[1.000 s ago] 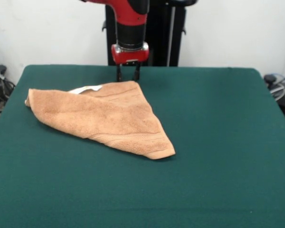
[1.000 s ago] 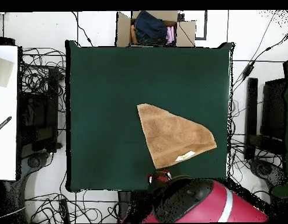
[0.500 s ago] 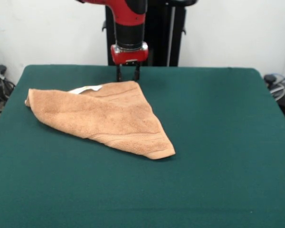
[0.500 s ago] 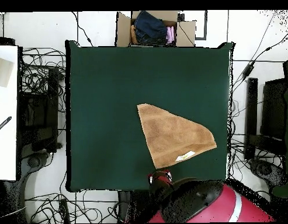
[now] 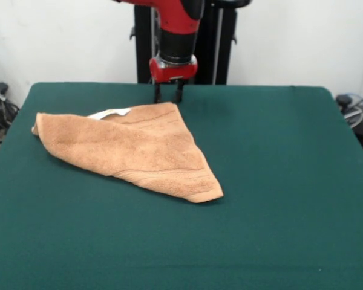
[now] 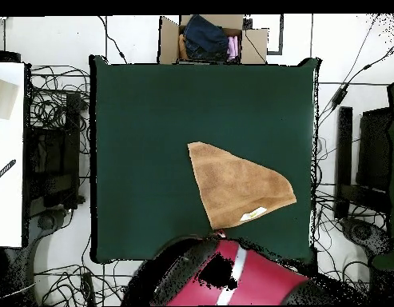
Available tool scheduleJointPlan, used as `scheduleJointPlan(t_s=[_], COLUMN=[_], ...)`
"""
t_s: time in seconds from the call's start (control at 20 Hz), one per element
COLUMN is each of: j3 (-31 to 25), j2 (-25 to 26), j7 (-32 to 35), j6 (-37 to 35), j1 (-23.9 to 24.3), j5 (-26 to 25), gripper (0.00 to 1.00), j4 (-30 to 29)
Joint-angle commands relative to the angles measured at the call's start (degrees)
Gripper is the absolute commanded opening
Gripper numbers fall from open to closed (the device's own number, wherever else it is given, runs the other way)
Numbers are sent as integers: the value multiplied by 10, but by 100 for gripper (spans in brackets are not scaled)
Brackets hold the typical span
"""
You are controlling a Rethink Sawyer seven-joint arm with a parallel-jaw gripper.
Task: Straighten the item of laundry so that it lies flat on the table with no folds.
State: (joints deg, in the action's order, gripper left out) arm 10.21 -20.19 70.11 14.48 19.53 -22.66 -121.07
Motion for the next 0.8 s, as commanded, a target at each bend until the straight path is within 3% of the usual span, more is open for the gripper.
scheduleJointPlan(t_s=[0.05, 0.65, 0.8], j3=[-52, -55, -32], j2=[85, 98, 96], j7=[92, 96, 95], j6=[41, 71, 90], j1=[-47, -33, -57], j5=[7, -15, -8], gripper=[100, 100, 100], j4=[106, 117, 118])
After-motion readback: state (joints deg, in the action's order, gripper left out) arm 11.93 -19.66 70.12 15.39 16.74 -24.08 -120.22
